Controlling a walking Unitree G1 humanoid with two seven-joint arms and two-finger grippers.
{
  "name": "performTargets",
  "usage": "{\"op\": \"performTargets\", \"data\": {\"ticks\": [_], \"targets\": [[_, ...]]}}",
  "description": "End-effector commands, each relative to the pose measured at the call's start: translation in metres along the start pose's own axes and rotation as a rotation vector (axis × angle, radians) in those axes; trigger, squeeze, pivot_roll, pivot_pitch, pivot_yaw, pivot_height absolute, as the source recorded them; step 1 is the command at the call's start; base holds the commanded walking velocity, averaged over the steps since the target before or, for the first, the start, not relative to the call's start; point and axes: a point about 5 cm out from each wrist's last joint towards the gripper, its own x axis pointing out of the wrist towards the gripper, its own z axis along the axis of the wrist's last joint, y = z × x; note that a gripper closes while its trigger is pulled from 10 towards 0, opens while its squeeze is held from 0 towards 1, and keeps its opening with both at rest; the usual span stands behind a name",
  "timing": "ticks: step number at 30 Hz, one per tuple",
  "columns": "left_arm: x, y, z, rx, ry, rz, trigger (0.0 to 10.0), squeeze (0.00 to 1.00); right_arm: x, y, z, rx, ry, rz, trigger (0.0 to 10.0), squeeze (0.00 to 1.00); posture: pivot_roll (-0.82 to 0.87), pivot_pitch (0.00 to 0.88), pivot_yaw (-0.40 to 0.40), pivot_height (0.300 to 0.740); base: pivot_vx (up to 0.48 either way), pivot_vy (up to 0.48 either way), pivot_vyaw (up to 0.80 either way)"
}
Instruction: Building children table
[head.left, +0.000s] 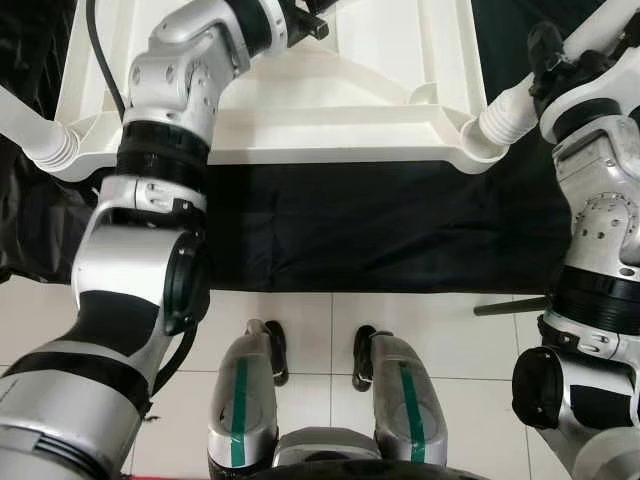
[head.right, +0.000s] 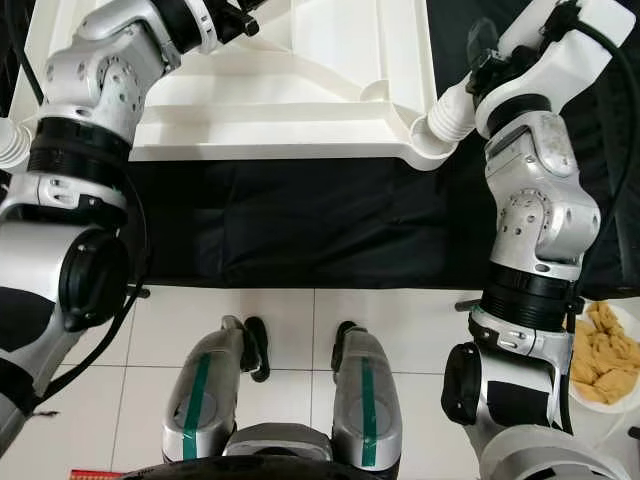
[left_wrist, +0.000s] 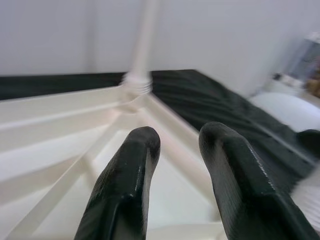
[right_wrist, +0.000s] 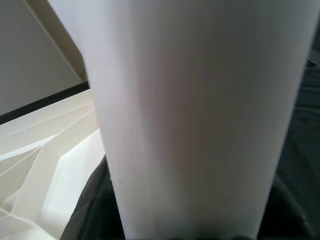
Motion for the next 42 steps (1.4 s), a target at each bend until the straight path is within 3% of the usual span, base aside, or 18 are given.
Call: {"op": "performTargets", "data": {"ticks": [1,3,10,12,13,18,22,28,33,42], "targets": [[-0.007,0.005,-0.014,0.055,0.091,0.129,10.0,0.00,0.002,0.014,-0.013,0.010,0.054,0.067,10.0,0.00,0.03,0.101,0.015,0.740,0.000,0.000,0.00],[-0.010,0.006,-0.018,0.066,0.111,0.179,10.0,0.00,0.003,0.017,-0.014,0.009,0.054,0.078,10.0,0.00,0.03,0.099,0.011,0.740,0.000,0.000,0.00],[-0.025,0.018,-0.024,-0.024,0.105,0.404,10.0,0.00,0.006,0.022,-0.017,-0.008,0.045,0.094,10.0,0.00,0.03,0.098,-0.011,0.740,0.000,0.000,0.00],[-0.025,0.018,-0.024,-0.024,0.105,0.404,10.0,0.00,0.006,0.022,-0.017,-0.008,0.045,0.094,10.0,0.00,0.03,0.098,-0.011,0.740,0.000,0.000,0.00],[-0.034,0.020,-0.026,-0.065,0.105,0.471,10.0,0.00,0.006,0.027,-0.015,0.005,-0.004,0.126,10.0,0.00,0.03,0.097,-0.014,0.740,0.000,0.000,0.00],[-0.046,0.024,-0.024,-0.091,0.062,0.552,10.0,0.00,0.003,0.035,-0.011,0.006,-0.076,0.192,10.0,0.00,0.03,0.100,-0.013,0.740,0.000,0.000,0.00],[-0.060,0.021,-0.023,-0.046,0.029,0.600,10.0,0.00,-0.004,0.041,-0.011,-0.041,-0.138,0.201,10.0,0.00,0.01,0.106,-0.011,0.740,0.000,0.000,0.00],[-0.066,0.018,-0.022,-0.037,-0.013,0.638,10.0,0.00,-0.006,0.042,-0.014,-0.051,-0.147,0.197,10.0,0.00,0.02,0.108,-0.020,0.740,0.000,0.000,0.00],[-0.073,0.003,-0.008,0.105,-0.108,0.660,10.0,0.00,-0.007,0.046,-0.021,-0.052,-0.136,0.216,10.0,0.00,0.02,0.091,-0.044,0.740,0.000,0.000,0.00],[-0.086,-0.006,-0.013,0.151,-0.135,0.690,10.0,0.00,-0.006,0.049,-0.024,-0.066,-0.149,0.213,10.0,0.00,0.04,0.092,-0.044,0.740,0.000,0.000,0.00]]}}
